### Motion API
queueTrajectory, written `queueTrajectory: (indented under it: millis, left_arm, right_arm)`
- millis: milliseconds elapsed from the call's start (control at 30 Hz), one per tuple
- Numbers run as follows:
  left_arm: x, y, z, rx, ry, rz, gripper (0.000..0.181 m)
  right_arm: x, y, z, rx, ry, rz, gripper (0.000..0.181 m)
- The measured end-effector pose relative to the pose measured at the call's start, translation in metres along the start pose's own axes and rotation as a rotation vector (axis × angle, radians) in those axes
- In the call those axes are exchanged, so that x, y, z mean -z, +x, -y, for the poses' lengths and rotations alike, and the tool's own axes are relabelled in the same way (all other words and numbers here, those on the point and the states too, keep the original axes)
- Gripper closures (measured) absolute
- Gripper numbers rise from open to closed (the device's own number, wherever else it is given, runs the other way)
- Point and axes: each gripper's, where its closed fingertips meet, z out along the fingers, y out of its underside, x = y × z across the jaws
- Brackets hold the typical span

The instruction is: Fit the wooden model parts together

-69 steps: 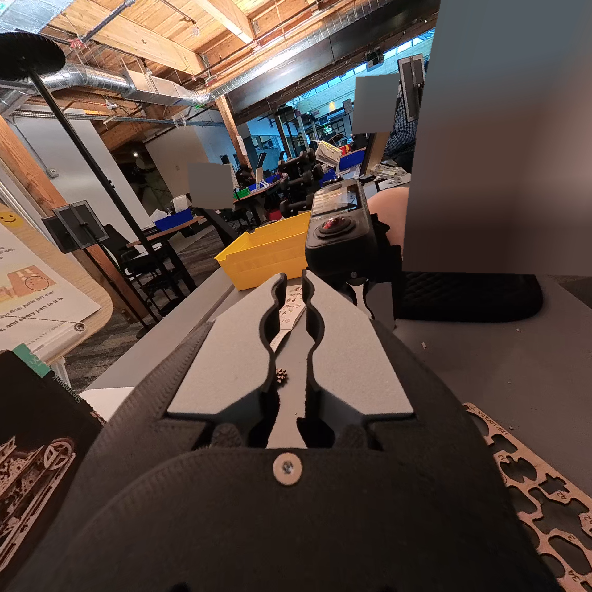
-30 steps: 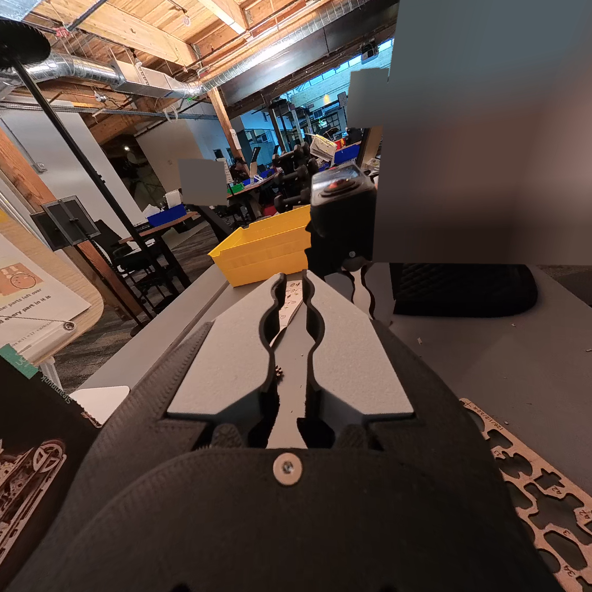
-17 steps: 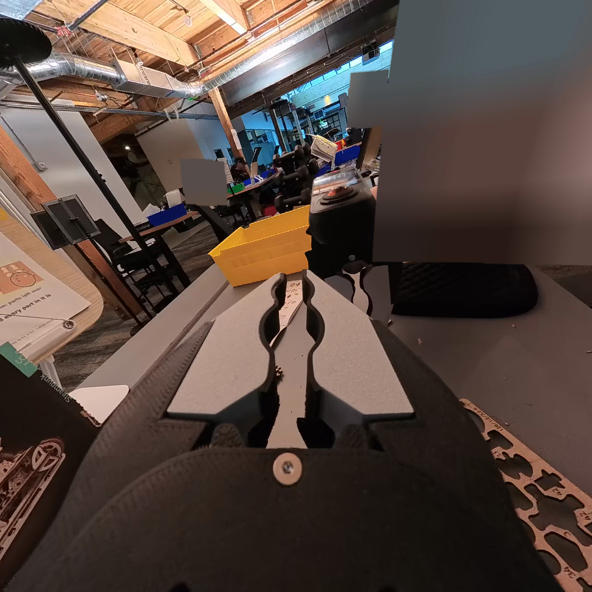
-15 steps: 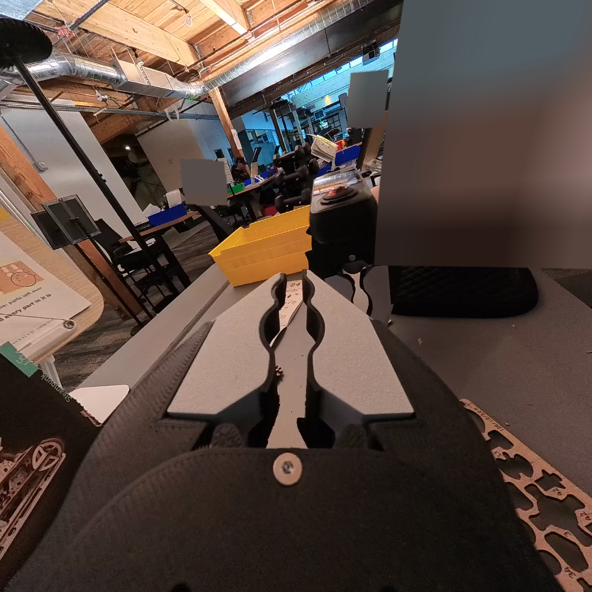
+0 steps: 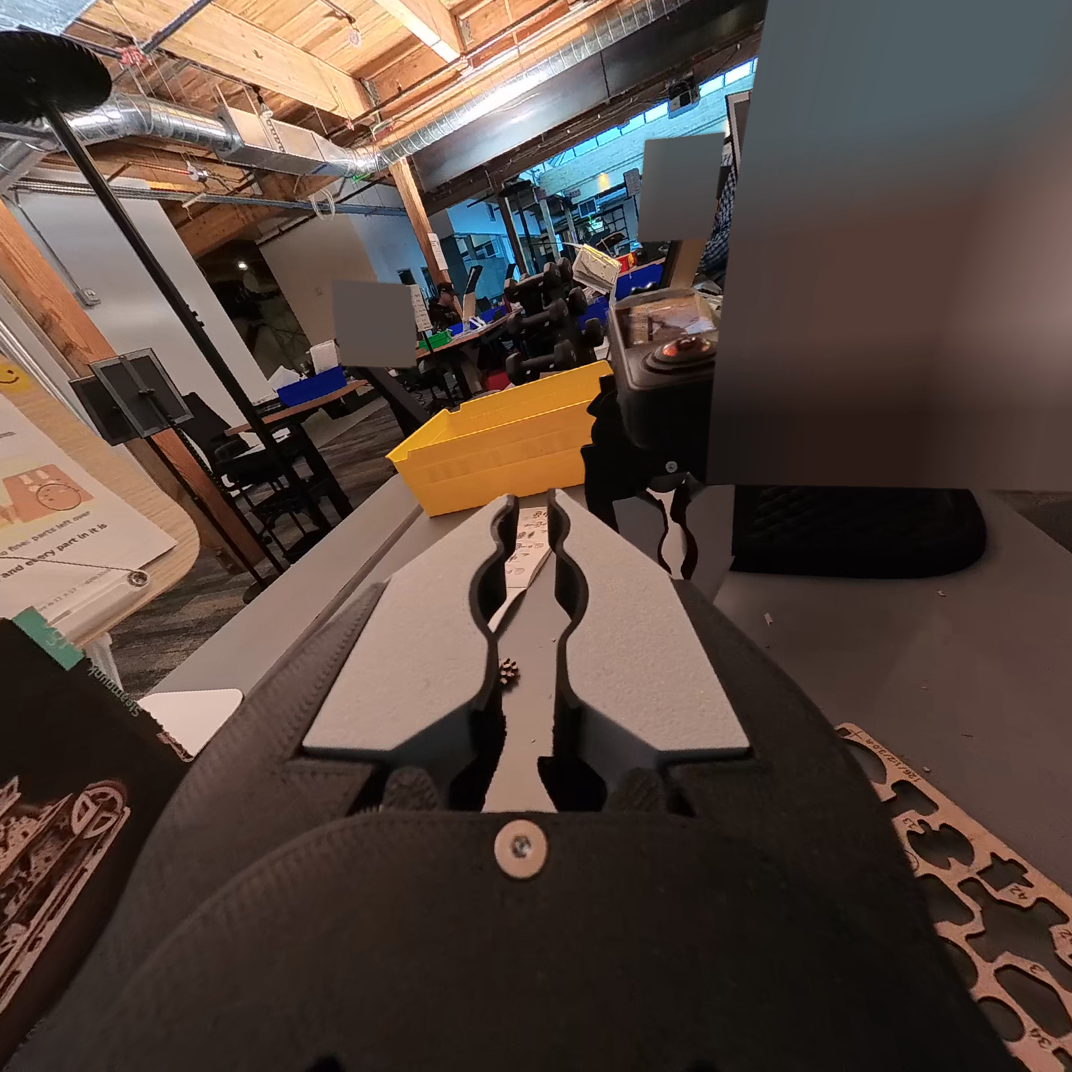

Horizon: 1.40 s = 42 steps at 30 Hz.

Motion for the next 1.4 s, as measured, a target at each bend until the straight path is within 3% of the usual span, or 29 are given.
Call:
queueTrajectory:
  millis: [1400]
  left_arm:
    - [0.0014,-0.0043,0.0000,0.013,0.004,0.016,0.172]
  right_arm:
    - [-0.0010,-0.0007,0.0017,0.049,-0.111,-0.046,0.181]
